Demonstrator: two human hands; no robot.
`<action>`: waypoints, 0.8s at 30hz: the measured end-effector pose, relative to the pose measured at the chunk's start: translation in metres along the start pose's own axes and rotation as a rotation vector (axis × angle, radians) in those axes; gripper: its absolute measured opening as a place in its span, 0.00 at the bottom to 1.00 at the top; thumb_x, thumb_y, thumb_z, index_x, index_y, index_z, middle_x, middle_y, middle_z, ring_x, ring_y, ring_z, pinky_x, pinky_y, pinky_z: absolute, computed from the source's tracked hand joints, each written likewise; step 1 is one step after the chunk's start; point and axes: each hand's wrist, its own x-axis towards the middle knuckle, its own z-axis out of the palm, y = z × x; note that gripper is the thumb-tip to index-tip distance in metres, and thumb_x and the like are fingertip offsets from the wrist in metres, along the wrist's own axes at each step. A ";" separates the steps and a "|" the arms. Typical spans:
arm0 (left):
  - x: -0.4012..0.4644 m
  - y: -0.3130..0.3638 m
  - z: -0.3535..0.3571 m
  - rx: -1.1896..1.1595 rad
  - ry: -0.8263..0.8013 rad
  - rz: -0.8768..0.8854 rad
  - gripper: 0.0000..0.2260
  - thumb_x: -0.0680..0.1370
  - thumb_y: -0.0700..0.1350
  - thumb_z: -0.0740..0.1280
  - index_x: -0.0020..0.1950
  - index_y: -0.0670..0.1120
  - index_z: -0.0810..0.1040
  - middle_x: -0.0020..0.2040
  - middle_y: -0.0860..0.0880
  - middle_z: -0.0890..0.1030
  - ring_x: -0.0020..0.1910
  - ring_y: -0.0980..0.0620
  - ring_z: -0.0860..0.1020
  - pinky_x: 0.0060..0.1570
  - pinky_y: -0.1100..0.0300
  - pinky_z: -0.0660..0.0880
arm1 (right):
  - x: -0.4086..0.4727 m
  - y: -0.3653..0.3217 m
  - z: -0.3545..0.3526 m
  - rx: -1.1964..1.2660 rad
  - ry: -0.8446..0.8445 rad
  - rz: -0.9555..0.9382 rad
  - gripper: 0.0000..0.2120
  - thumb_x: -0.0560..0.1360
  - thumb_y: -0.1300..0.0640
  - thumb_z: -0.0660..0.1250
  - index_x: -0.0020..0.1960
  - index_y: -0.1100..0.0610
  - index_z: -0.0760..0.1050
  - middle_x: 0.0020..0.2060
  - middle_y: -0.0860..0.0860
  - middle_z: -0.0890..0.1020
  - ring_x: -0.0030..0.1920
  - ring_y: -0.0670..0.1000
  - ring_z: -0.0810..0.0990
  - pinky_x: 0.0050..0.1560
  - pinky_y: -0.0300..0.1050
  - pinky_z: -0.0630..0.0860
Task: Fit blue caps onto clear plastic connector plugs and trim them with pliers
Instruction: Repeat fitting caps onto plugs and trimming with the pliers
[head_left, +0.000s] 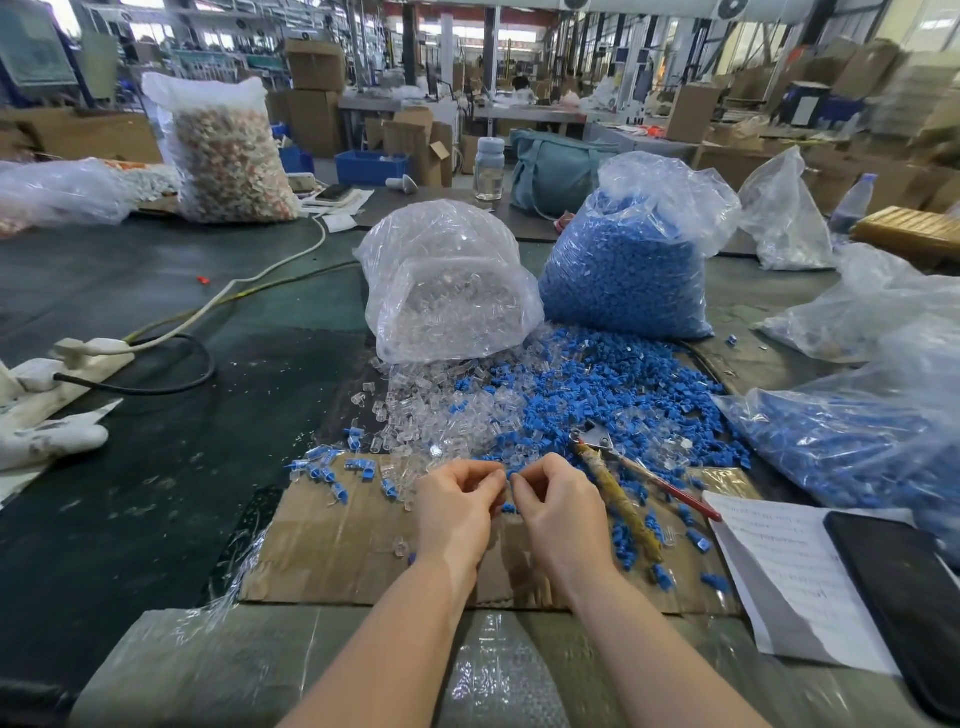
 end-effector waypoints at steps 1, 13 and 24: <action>-0.001 0.000 0.000 0.024 0.002 0.016 0.06 0.75 0.36 0.68 0.41 0.45 0.81 0.38 0.44 0.83 0.36 0.51 0.79 0.38 0.58 0.78 | -0.001 -0.001 0.000 -0.003 0.001 0.002 0.07 0.77 0.53 0.64 0.45 0.56 0.75 0.38 0.49 0.80 0.41 0.50 0.77 0.46 0.49 0.75; 0.001 0.004 -0.009 -0.020 -0.011 -0.027 0.05 0.76 0.35 0.66 0.45 0.42 0.80 0.35 0.47 0.80 0.32 0.55 0.76 0.30 0.68 0.73 | 0.002 0.007 -0.012 0.194 -0.060 -0.133 0.12 0.72 0.59 0.71 0.54 0.50 0.78 0.39 0.41 0.77 0.41 0.39 0.75 0.46 0.35 0.73; 0.002 0.001 -0.007 -0.031 -0.063 -0.046 0.04 0.76 0.34 0.66 0.44 0.40 0.80 0.32 0.46 0.78 0.31 0.54 0.75 0.32 0.64 0.73 | 0.006 0.004 -0.014 0.158 -0.101 -0.241 0.08 0.73 0.63 0.70 0.50 0.55 0.82 0.43 0.45 0.78 0.44 0.40 0.76 0.47 0.32 0.72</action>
